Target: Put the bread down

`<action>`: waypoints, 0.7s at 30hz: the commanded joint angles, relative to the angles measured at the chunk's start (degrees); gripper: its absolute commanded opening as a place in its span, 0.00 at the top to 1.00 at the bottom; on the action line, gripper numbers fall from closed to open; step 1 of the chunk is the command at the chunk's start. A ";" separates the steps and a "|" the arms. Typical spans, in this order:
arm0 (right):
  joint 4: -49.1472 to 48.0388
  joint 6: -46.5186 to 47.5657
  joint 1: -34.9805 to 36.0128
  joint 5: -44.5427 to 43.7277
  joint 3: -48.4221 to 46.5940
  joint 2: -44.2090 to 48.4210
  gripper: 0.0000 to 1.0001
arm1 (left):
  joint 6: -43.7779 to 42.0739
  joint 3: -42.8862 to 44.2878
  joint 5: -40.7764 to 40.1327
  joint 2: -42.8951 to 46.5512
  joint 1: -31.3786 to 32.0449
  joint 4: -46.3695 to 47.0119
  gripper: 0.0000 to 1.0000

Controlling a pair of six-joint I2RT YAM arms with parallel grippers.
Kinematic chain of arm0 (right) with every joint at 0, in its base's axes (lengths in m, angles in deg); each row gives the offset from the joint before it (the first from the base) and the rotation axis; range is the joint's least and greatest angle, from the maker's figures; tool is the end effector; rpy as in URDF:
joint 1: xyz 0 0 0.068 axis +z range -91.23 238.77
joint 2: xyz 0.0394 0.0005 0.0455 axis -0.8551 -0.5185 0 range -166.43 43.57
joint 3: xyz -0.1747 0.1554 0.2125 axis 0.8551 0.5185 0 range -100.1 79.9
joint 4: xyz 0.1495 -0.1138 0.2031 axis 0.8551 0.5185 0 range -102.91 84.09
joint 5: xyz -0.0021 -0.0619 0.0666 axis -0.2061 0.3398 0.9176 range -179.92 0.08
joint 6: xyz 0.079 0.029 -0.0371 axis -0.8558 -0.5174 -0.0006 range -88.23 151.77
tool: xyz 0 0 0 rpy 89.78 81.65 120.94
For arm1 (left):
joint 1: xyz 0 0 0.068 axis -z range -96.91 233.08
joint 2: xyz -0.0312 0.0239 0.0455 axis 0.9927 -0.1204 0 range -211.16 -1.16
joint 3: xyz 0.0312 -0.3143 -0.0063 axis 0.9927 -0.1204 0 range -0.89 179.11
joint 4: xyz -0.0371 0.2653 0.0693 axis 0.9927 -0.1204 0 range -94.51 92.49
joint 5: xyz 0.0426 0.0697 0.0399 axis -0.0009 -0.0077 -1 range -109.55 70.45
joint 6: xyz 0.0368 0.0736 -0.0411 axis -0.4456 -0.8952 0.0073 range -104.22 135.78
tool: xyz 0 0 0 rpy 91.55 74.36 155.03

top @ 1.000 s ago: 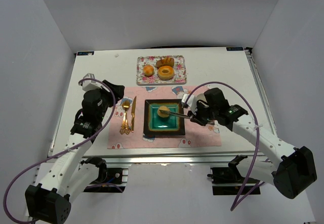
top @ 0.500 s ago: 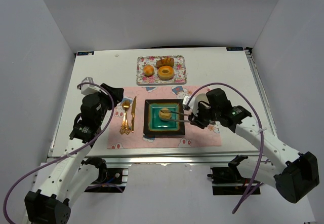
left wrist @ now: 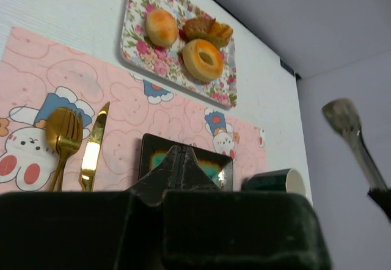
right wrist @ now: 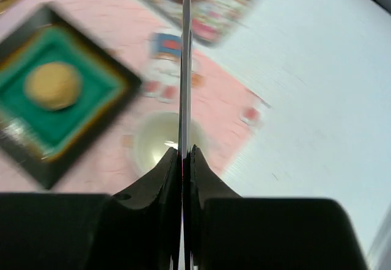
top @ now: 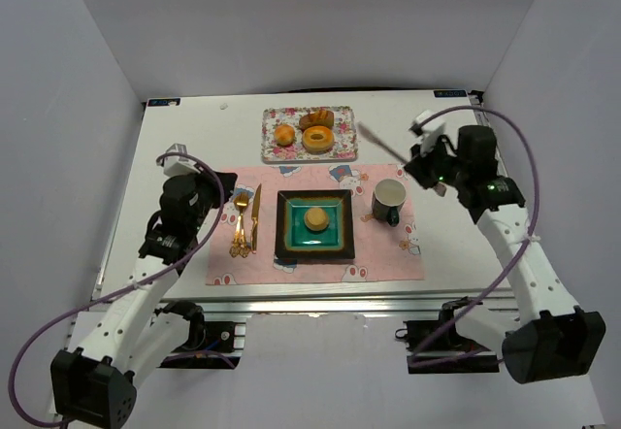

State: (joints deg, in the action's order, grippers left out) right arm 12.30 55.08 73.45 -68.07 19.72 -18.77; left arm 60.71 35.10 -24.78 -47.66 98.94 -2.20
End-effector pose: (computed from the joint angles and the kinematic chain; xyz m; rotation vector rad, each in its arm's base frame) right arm 0.2571 0.0992 0.3675 -0.8775 1.8240 0.2949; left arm 0.2197 -0.0547 0.3074 -0.5369 1.8083 -0.6548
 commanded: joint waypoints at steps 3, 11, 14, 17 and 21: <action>-12.86 -11.70 -11.76 -10.74 6.02 -2.33 1.00 | -0.28 0.40 7.84 -4.64 -0.21 4.16 0.87; -30.47 -14.79 -18.62 -24.13 23.52 -12.25 1.00 | -2.82 2.42 14.19 -11.06 -0.21 5.13 0.31; -31.72 -13.82 -19.95 -22.56 24.67 -15.25 1.00 | -3.70 2.60 16.57 -12.82 -0.21 5.04 0.28; -29.97 -10.49 -21.70 -18.95 25.12 -19.03 0.85 | -3.88 1.81 16.93 -13.00 -0.13 5.04 0.27; -26.45 -7.84 -23.55 -16.05 24.68 -21.94 0.55 | -2.74 0.58 16.57 -12.39 -0.12 5.57 0.27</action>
State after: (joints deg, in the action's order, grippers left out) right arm -15.64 44.65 51.31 -86.70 44.57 -39.14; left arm 58.20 35.30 -9.57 -61.37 98.94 1.72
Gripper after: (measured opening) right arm 0.425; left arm 0.730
